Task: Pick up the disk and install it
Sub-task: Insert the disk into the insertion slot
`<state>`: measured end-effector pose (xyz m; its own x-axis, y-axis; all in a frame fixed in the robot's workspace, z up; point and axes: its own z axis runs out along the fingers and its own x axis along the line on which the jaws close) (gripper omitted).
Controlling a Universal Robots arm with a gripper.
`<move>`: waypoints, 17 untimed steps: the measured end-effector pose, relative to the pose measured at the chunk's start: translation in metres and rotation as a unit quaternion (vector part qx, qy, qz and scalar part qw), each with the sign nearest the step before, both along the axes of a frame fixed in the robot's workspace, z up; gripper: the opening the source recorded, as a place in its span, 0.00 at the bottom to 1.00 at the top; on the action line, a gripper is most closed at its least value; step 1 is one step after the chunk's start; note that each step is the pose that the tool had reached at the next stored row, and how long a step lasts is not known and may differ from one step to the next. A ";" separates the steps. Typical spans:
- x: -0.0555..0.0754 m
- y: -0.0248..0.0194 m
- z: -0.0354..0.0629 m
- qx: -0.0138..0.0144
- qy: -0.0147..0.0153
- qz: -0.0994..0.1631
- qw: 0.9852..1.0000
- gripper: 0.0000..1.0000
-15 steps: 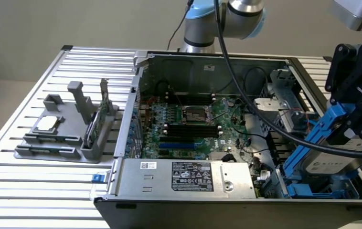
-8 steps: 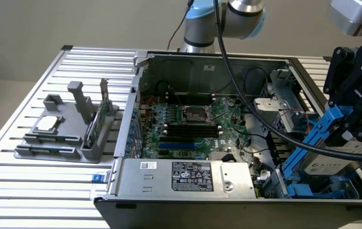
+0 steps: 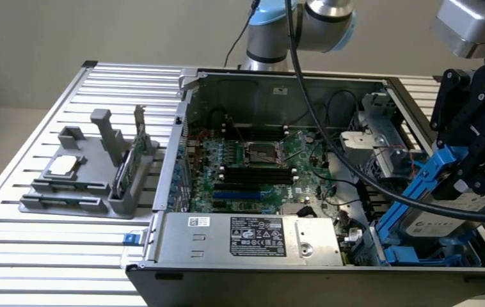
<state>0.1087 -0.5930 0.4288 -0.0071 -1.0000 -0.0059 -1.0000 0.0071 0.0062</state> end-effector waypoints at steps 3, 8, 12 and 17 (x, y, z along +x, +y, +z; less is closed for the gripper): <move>0.000 0.0000 -0.0024 0.000 0.000 0.000 1.000 0.33; 0.000 0.0000 -0.0062 0.000 0.001 0.000 1.000 0.33; 0.000 0.0003 -0.0088 0.000 0.001 0.000 1.000 0.33; 0.000 0.0020 -0.0109 -0.001 0.001 0.000 1.000 0.33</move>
<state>0.1088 -0.5910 0.4179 -0.0071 -1.0000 -0.0047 -0.9999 0.0071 0.0079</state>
